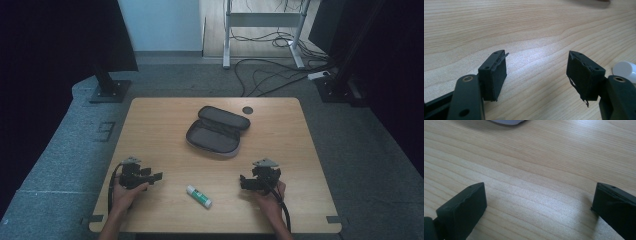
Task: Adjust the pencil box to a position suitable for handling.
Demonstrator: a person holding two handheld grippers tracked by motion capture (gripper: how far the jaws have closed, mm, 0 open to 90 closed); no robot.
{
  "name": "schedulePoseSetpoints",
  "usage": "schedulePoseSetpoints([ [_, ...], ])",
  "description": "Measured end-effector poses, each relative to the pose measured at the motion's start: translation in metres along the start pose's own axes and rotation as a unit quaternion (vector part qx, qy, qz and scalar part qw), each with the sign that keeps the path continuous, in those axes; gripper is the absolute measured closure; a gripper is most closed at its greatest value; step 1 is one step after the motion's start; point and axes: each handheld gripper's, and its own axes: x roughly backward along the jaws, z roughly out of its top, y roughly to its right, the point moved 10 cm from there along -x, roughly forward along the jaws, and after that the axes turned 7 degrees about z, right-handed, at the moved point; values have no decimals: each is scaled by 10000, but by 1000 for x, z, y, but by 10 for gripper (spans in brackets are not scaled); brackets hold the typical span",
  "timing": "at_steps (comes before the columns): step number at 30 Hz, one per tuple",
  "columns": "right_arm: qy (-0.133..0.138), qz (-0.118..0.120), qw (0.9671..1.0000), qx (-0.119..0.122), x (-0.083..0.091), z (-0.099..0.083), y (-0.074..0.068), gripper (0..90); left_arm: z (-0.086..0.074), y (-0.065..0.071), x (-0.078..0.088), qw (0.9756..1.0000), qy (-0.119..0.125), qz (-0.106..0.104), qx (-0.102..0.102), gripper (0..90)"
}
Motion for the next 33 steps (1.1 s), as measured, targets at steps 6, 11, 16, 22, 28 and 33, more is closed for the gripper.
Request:
schedulePoseSetpoints([
  [6, 17, -93, 9999, -91, 5, -4, 2, 0, 1, 2, 0, 10000, 0, 22, -10, 324],
  [11, 39, -155, 9998, -146, 7, -6, 3, 0, 4, 3, 2, 10000, 72, 22, 37, 327],
  [16, 57, -108, 9999, -110, 8, -5, 3, 19, 10, 2, 8, 9997, 202, 110, 106, 330],
  [22, 126, -61, 9999, -55, 10, -4, 5, 114, 24, 4, 20, 9984, 453, 266, 220, 335],
  [28, 157, 107, 9996, -197, 17, -4, 13, 203, 42, 17, 12, 9975, 600, 169, 344, 337],
  [33, 351, 243, 9988, -255, 27, 1, 15, 236, 53, 29, -4, 9984, 498, 145, 236, 340],
])
